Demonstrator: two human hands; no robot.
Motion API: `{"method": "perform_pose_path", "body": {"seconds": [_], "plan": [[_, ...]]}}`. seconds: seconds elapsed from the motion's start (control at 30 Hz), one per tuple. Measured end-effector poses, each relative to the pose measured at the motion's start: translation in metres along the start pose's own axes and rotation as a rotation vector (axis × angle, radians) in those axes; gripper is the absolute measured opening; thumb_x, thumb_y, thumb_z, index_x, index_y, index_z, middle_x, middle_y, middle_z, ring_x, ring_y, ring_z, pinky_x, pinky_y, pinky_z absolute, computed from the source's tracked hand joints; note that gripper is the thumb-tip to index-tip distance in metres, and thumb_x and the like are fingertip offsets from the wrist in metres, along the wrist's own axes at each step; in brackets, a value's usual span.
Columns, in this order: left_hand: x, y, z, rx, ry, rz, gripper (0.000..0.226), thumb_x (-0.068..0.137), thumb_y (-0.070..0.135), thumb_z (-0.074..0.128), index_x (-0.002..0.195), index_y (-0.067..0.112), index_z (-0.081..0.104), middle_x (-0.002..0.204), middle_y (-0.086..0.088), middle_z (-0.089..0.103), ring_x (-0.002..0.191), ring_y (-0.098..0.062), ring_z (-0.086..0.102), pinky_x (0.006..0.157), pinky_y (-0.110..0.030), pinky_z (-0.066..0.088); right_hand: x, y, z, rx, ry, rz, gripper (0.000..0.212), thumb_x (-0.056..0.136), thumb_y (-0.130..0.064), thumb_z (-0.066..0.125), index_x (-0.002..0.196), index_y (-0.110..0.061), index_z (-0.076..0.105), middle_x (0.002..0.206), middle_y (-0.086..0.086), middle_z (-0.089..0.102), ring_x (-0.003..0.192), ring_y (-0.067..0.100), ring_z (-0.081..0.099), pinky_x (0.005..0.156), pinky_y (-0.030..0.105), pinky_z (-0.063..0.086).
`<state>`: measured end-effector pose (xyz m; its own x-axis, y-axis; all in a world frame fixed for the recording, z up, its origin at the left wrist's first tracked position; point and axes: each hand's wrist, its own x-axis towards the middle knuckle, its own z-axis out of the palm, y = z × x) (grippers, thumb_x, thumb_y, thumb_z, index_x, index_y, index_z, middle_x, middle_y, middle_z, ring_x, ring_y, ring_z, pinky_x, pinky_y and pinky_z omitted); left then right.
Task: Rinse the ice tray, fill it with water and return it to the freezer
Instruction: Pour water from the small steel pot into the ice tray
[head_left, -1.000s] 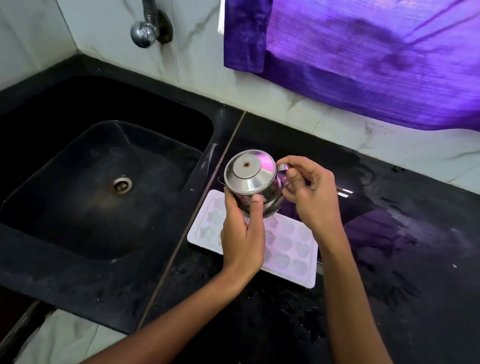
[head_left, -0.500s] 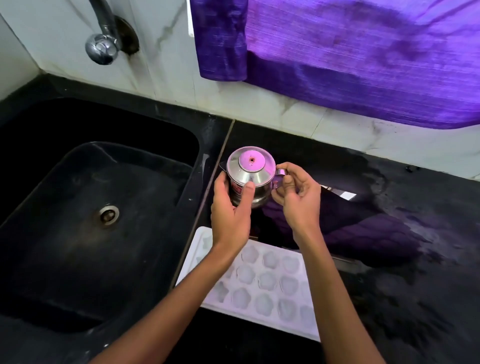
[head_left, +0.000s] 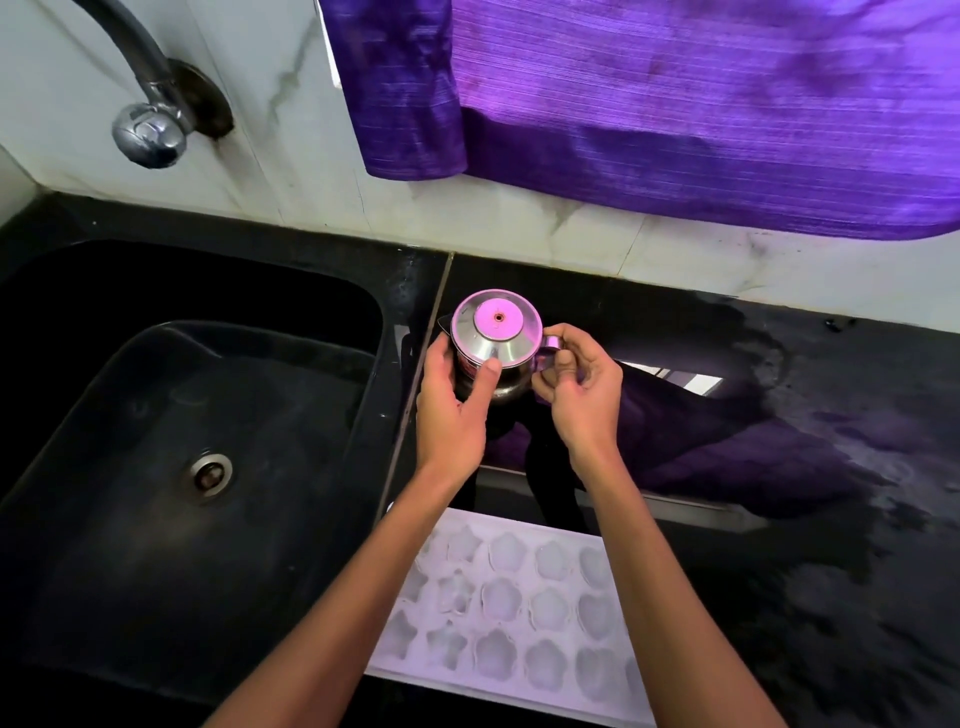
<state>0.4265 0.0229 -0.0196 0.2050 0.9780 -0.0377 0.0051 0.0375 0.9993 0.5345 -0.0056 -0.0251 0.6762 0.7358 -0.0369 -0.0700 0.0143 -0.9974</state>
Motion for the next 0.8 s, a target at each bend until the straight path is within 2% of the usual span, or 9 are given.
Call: {"method": "perform_pose_path", "body": {"seconds": [0.13, 0.3, 0.4, 0.47, 0.57, 0.63, 0.7, 0.8], "plan": [[0.002, -0.002, -0.002, -0.004, -0.021, 0.015, 0.050, 0.091, 0.011, 0.059, 0.137, 0.005, 0.039, 0.135, -0.007, 0.053, 0.127, -0.014, 0.049, 0.108, -0.036, 0.039, 0.001, 0.001, 0.001, -0.007, 0.012, 0.005, 0.029, 0.099, 0.001, 0.039, 0.099, -0.016, 0.062, 0.084, -0.002, 0.060, 0.078, 0.009, 0.056, 0.075, 0.026, 0.057], [0.003, -0.001, -0.008, 0.003, -0.057, 0.007, 0.054, 0.090, 0.012, 0.059, 0.139, 0.006, 0.037, 0.138, -0.007, 0.050, 0.129, -0.013, 0.047, 0.109, -0.033, 0.039, 0.000, 0.003, 0.001, -0.026, 0.000, -0.024, 0.030, 0.099, 0.001, 0.038, 0.100, -0.017, 0.062, 0.086, 0.002, 0.059, 0.079, 0.009, 0.056, 0.070, 0.020, 0.056], [0.005, 0.002, -0.014, 0.003, -0.094, -0.010, 0.056, 0.089, 0.008, 0.061, 0.140, 0.004, 0.037, 0.140, -0.009, 0.049, 0.129, -0.014, 0.046, 0.108, -0.030, 0.038, 0.000, 0.000, -0.003, -0.036, -0.047, -0.021, 0.030, 0.099, 0.001, 0.038, 0.101, -0.019, 0.061, 0.088, 0.001, 0.060, 0.081, 0.008, 0.058, 0.077, 0.023, 0.056], [0.006, 0.002, -0.020, 0.017, -0.092, -0.020, 0.058, 0.089, 0.006, 0.060, 0.141, 0.003, 0.035, 0.142, -0.011, 0.047, 0.130, -0.016, 0.046, 0.107, -0.026, 0.038, -0.001, -0.002, -0.006, -0.050, -0.079, -0.023, 0.029, 0.099, 0.000, 0.040, 0.106, -0.019, 0.061, 0.097, 0.002, 0.062, 0.084, 0.008, 0.061, 0.078, 0.022, 0.056], [0.003, 0.004, -0.030, 0.039, -0.049, -0.037, 0.054, 0.091, 0.008, 0.058, 0.141, 0.004, 0.036, 0.141, -0.013, 0.046, 0.127, -0.016, 0.047, 0.096, -0.014, 0.041, -0.003, -0.002, -0.015, -0.100, -0.055, -0.033, 0.035, 0.097, -0.001, 0.046, 0.116, -0.029, 0.057, 0.118, -0.001, 0.060, 0.101, 0.014, 0.063, 0.083, 0.026, 0.056], [0.001, 0.005, -0.038, 0.061, -0.031, -0.025, 0.051, 0.091, 0.009, 0.058, 0.139, 0.004, 0.040, 0.139, -0.014, 0.049, 0.121, -0.013, 0.050, 0.087, -0.006, 0.044, -0.008, -0.002, -0.021, -0.131, -0.021, -0.047, 0.041, 0.094, -0.002, 0.050, 0.115, -0.036, 0.056, 0.121, -0.004, 0.058, 0.111, 0.018, 0.061, 0.090, 0.034, 0.055], [-0.003, 0.007, -0.046, 0.074, -0.029, -0.003, 0.047, 0.091, 0.008, 0.057, 0.136, 0.002, 0.044, 0.134, -0.013, 0.053, 0.115, -0.010, 0.053, 0.083, -0.003, 0.045, -0.015, -0.005, -0.026, -0.138, -0.002, -0.061, 0.042, 0.093, 0.001, 0.051, 0.110, -0.038, 0.057, 0.119, -0.007, 0.059, 0.111, 0.022, 0.062, 0.094, 0.038, 0.053], [-0.013, 0.013, -0.059, 0.114, -0.062, 0.030, 0.044, 0.092, 0.009, 0.057, 0.134, 0.001, 0.047, 0.128, -0.011, 0.058, 0.113, -0.010, 0.056, 0.086, -0.007, 0.046, -0.029, -0.011, -0.033, -0.114, -0.001, -0.062, 0.037, 0.093, 0.005, 0.048, 0.108, -0.027, 0.060, 0.114, -0.003, 0.062, 0.098, 0.022, 0.066, 0.089, 0.033, 0.055]]}}
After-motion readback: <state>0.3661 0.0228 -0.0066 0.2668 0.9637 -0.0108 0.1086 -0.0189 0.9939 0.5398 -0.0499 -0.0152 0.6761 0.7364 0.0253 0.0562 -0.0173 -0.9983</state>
